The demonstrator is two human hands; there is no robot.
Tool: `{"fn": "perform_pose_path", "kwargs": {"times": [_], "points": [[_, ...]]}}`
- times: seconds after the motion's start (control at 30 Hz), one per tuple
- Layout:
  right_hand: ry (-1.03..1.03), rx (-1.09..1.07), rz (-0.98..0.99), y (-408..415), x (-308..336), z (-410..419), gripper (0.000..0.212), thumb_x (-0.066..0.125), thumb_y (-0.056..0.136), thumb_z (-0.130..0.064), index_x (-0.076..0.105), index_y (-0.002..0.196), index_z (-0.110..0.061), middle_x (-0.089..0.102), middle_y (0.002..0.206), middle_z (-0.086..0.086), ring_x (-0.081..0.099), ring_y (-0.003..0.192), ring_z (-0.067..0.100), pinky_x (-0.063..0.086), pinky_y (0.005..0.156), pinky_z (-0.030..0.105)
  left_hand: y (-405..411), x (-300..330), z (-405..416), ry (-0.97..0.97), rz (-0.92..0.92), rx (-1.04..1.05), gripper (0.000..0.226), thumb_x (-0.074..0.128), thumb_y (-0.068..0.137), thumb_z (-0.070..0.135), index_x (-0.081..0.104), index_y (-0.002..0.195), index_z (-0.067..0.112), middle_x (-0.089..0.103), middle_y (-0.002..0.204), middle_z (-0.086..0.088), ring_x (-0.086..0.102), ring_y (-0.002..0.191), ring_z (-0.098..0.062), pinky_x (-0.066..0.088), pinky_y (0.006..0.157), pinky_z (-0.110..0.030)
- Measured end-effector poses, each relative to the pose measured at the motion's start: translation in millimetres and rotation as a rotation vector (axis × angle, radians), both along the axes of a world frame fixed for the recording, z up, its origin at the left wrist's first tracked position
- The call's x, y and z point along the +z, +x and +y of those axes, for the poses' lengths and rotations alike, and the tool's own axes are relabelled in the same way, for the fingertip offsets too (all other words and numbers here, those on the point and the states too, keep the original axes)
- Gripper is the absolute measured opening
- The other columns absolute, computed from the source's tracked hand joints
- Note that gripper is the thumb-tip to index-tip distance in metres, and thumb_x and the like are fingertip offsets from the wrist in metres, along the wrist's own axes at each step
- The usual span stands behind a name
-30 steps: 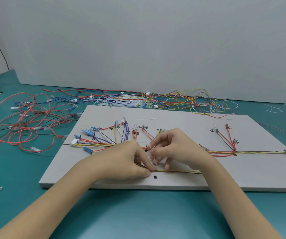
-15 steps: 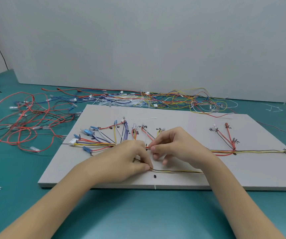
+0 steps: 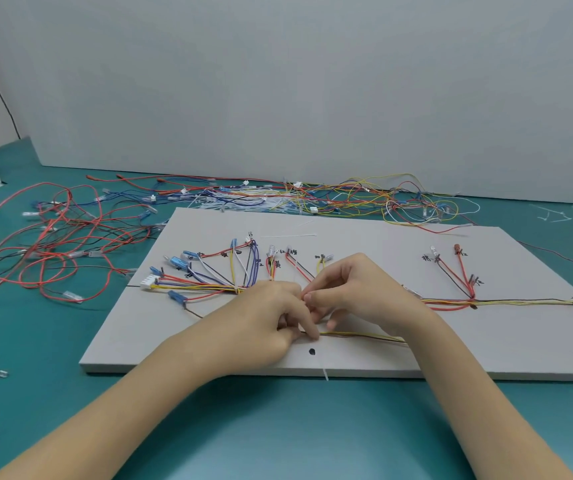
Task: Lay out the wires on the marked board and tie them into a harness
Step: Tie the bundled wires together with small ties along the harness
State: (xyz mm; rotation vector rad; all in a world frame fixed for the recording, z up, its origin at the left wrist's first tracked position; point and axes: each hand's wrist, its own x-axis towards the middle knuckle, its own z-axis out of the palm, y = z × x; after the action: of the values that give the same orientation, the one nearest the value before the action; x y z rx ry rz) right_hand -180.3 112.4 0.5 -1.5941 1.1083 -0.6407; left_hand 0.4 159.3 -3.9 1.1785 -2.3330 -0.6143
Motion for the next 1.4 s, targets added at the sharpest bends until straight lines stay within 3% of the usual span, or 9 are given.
{"fn": "perform_pose_path", "kwargs": {"times": [0.1,0.23,0.47,0.67,0.87,1.1,1.27,1.4], "points": [[-0.002,-0.014,0.003,-0.7,0.0,-0.9,0.006,0.066,0.083,0.006,0.072,0.084,0.007,0.07,0.069,0.02,0.067,0.059,0.022,0.053,0.05,0.025,-1.9,-0.2,4.4,-0.06,-0.055,0.008,0.028,0.062,0.079,0.01,0.079,0.091,0.028,0.049,0.072,0.021,0.049,0.071,0.003,0.034,0.061,-0.009],[0.0,-0.02,0.013,0.0,-0.5,-2.1,0.006,0.066,0.083,0.006,0.071,0.085,0.008,0.071,0.069,0.019,0.067,0.058,0.02,0.054,0.051,0.025,-3.0,0.6,8.6,-0.079,-0.123,0.018,0.033,0.061,0.068,0.039,0.075,0.098,0.031,0.045,0.078,0.024,0.046,0.079,0.014,0.035,0.067,-0.006],[0.02,0.006,0.013,-1.4,2.0,-0.8,0.006,0.065,0.085,0.004,0.072,0.085,0.005,0.071,0.068,0.013,0.066,0.057,0.015,0.053,0.051,0.023,-4.9,-3.0,8.1,-0.068,-0.145,0.048,0.043,0.07,0.068,0.065,0.073,0.095,0.032,0.047,0.084,0.024,0.048,0.082,0.006,0.043,0.076,-0.018],[0.049,0.066,0.031,-6.1,6.2,1.0,0.007,0.067,0.087,-0.003,0.072,0.087,0.002,0.07,0.07,0.015,0.066,0.06,0.017,0.051,0.052,0.023,-9.8,-12.7,4.7,-0.079,-0.024,0.086,0.021,0.066,0.086,0.046,0.076,0.082,0.027,0.049,0.084,0.015,0.047,0.092,-0.008,0.038,0.08,-0.024],[0.103,0.146,0.016,-14.5,13.8,0.9,0.01,0.07,0.086,-0.01,0.075,0.089,-0.003,0.072,0.076,0.012,0.069,0.07,0.018,0.049,0.053,0.021,-7.4,-16.7,-2.4,0.165,0.236,0.157,0.013,0.075,0.083,0.029,0.077,0.071,0.024,0.049,0.074,0.011,0.048,0.064,0.002,0.031,0.061,-0.016],[0.205,0.145,-0.023,-16.4,14.8,-0.1,0.007,0.069,0.085,-0.01,0.075,0.086,-0.005,0.07,0.073,0.007,0.065,0.069,0.016,0.048,0.053,0.019,-5.9,-18.4,-6.3,0.234,0.285,0.147,0.01,0.08,0.076,0.032,0.077,0.068,0.027,0.06,0.078,-0.004,0.047,0.061,-0.003,0.037,0.06,-0.024],[0.207,0.143,-0.017,-16.4,14.5,-0.8,0.009,0.07,0.085,-0.011,0.074,0.088,-0.003,0.07,0.073,0.008,0.065,0.069,0.017,0.05,0.057,0.02,-6.8,-19.8,-7.4,0.258,0.279,0.145,0.021,0.072,0.069,0.043,0.076,0.068,0.023,0.061,0.079,-0.021,0.049,0.063,-0.026,0.044,0.061,-0.043],[0.199,0.163,-0.011,-16.8,13.9,-1.4,0.01,0.071,0.084,-0.01,0.074,0.089,-0.001,0.071,0.074,0.011,0.066,0.069,0.018,0.052,0.061,0.023,-8.3,-19.4,-6.6,0.267,0.28,0.171,0.019,0.07,0.068,0.043,0.076,0.068,0.025,0.06,0.081,-0.025,0.045,0.063,-0.023,0.045,0.063,-0.044]]}}
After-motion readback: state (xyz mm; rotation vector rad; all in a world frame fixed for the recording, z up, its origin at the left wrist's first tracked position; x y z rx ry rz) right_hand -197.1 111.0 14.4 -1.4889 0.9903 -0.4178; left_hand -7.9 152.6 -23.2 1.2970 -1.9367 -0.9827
